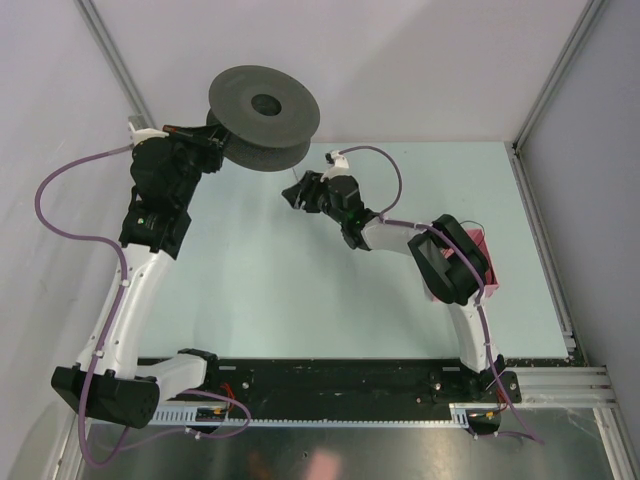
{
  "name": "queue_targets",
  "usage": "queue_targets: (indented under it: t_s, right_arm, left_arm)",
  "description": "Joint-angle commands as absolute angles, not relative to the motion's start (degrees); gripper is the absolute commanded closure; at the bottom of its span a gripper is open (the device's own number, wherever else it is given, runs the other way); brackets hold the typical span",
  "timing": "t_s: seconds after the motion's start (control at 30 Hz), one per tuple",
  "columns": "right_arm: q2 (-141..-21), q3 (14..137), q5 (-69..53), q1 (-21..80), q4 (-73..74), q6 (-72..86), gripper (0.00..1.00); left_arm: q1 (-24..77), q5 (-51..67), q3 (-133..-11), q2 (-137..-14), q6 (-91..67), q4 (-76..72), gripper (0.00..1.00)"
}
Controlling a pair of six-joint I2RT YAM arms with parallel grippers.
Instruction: Wrap the cables
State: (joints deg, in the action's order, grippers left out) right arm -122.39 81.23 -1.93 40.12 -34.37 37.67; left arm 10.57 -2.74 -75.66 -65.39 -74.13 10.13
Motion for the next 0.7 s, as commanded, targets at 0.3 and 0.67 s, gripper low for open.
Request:
queue_targets:
  t_s: [0.3, 0.67]
  right_arm:
    - [-123.47, 83.14, -2.07, 41.19, -35.55, 37.47, 0.98]
    - [-123.14, 82.88, -6.19, 41.21, -37.15, 37.96, 0.77]
  left_arm:
    - [10.38, -2.35, -77.02, -64.27, -76.24, 5.18, 1.00]
    - [10.46, -1.23, -76.64, -64.53, -75.82, 5.13, 1.00]
